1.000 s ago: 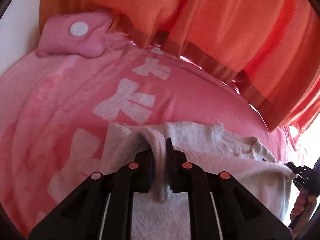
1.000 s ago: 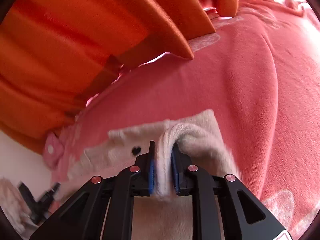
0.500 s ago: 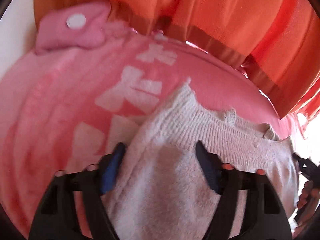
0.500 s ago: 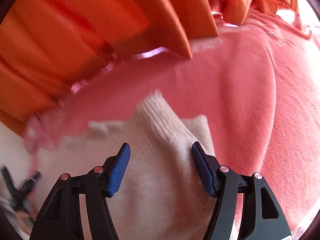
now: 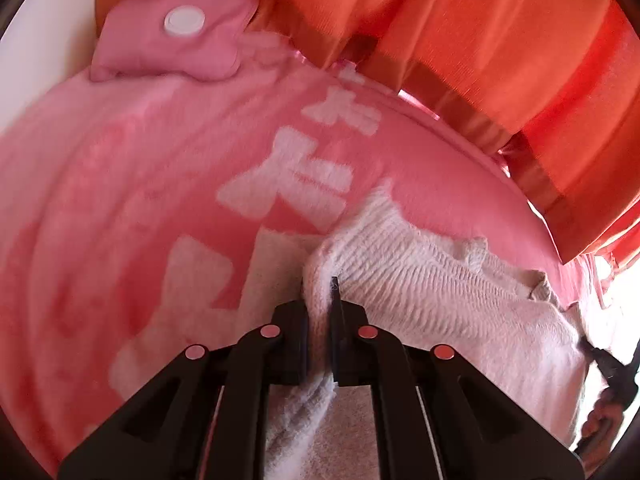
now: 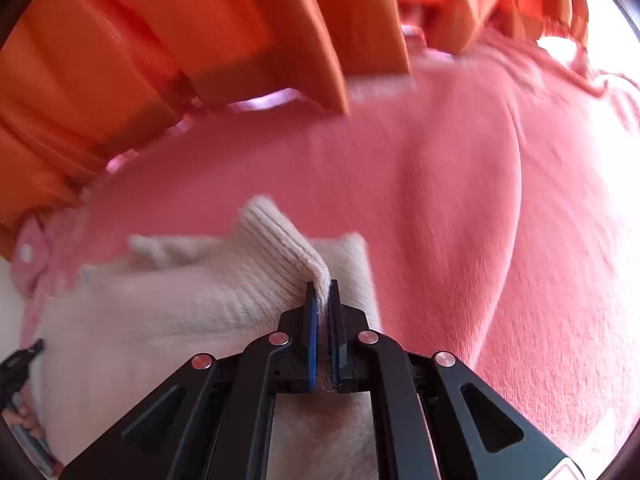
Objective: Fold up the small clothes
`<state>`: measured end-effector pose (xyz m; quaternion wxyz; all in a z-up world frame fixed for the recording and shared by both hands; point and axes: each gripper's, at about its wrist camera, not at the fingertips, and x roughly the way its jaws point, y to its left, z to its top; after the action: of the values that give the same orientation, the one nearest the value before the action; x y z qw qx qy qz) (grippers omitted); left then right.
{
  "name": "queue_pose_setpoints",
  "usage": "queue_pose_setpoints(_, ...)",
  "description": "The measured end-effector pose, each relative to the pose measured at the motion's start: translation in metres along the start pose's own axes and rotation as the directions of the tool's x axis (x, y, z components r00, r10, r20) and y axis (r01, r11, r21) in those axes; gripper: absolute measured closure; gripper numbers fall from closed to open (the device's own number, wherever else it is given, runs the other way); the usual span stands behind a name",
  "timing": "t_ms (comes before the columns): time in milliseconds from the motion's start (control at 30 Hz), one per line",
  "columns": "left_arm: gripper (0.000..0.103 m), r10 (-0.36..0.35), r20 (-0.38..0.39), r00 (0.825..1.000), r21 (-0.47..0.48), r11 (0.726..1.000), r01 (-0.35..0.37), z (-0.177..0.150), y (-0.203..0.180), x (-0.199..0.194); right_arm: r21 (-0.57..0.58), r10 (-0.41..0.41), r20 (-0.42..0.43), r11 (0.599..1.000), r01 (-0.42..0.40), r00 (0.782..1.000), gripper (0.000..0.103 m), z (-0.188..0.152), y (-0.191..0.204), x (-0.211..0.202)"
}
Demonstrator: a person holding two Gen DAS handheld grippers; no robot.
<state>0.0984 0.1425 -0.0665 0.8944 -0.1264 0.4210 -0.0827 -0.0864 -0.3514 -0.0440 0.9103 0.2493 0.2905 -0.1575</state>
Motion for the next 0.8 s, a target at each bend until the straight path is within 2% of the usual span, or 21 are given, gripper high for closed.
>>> queue_pose_setpoints(33, 0.096, 0.010, 0.020, 1.000, 0.024, 1.000, -0.011, 0.000, -0.004, -0.004, 0.001, 0.014, 0.022, 1.000, -0.014, 1.000, 0.098, 0.001, 0.001, -0.006)
queue_pose_setpoints(67, 0.096, 0.022, 0.017, 1.000, 0.032, 0.999, -0.023, -0.001, -0.004, -0.002, 0.001, -0.022, -0.004, 1.000, 0.022, 1.000, 0.098, 0.001, -0.002, 0.002)
queue_pose_setpoints(133, 0.096, 0.054, -0.048, 0.997, 0.024, 0.998, -0.052, -0.005, 0.000, 0.017, 0.008, -0.104, -0.147, 0.994, 0.107, 0.984, 0.098, -0.007, -0.013, 0.035)
queue_pose_setpoints(167, 0.096, 0.059, -0.057, 0.997, 0.019, 0.998, -0.058, -0.005, 0.001, 0.021, 0.000, -0.118, -0.147, 0.993, 0.120, 0.982, 0.099, -0.011, -0.014, 0.040)
queue_pose_setpoints(233, 0.093, 0.073, -0.016, 0.997, 0.035, 0.997, -0.073, 0.001, -0.006, 0.010, -0.027, -0.129, -0.090, 0.992, 0.127, 0.988, 0.098, -0.002, -0.004, 0.028)
queue_pose_setpoints(300, 0.091, 0.053, 0.066, 0.996, 0.051, 0.997, -0.057, 0.004, -0.020, -0.016, 0.022, -0.094, -0.011, 0.995, 0.094, 0.996, 0.087, 0.002, 0.002, 0.004)
queue_pose_setpoints(367, 0.088, -0.026, 0.171, 0.985, 0.085, 0.996, 0.012, 0.002, -0.041, -0.047, 0.000, 0.017, 0.093, 1.000, -0.017, 0.996, 0.087, 0.002, 0.020, -0.019)
queue_pose_setpoints(400, 0.080, -0.055, 0.190, 0.980, 0.108, 0.994, 0.035, 0.000, -0.051, -0.053, -0.072, 0.090, 0.107, 0.994, -0.082, 0.990, 0.087, -0.003, 0.041, -0.025)
queue_pose_setpoints(433, 0.073, -0.102, 0.197, 0.975, 0.145, 0.987, 0.074, -0.005, -0.065, -0.059, -0.128, 0.134, 0.091, 0.984, -0.122, 0.987, 0.087, -0.007, 0.057, -0.023)
queue_pose_setpoints(500, 0.072, -0.179, 0.153, 0.972, 0.210, 0.967, 0.145, -0.016, -0.091, -0.054, -0.248, 0.225, -0.036, 0.942, -0.227, 0.974, 0.087, -0.033, 0.101, -0.008)
queue_pose_setpoints(567, 0.072, -0.206, 0.048, 0.977, 0.279, 0.942, 0.185, -0.032, -0.119, -0.034, -0.315, 0.267, -0.156, 0.899, -0.304, 0.951, 0.087, -0.058, 0.135, 0.008)
queue_pose_setpoints(633, 0.072, -0.150, -0.016, 0.989, 0.346, 0.927, 0.146, -0.050, -0.138, -0.014, -0.375, 0.260, -0.259, 0.860, -0.345, 0.930, 0.087, -0.087, 0.162, 0.022)
queue_pose_setpoints(700, 0.072, -0.083, -0.045, 0.996, 0.390, 0.916, 0.094, -0.060, -0.141, 0.000, -0.422, 0.194, -0.311, 0.849, -0.318, 0.930, 0.089, -0.103, 0.170, 0.038)
queue_pose_setpoints(767, 0.072, -0.063, -0.058, 0.996, 0.379, 0.922, 0.080, -0.061, -0.133, 0.003, -0.420, 0.190, -0.302, 0.853, -0.310, 0.934, 0.097, -0.103, 0.167, 0.037)
queue_pose_setpoints(800, 0.072, -0.066, -0.061, 0.996, 0.367, 0.927, 0.084, -0.061, -0.127, 0.002, -0.388, 0.185, -0.296, 0.873, -0.295, 0.937, 0.097, -0.093, 0.156, 0.036)
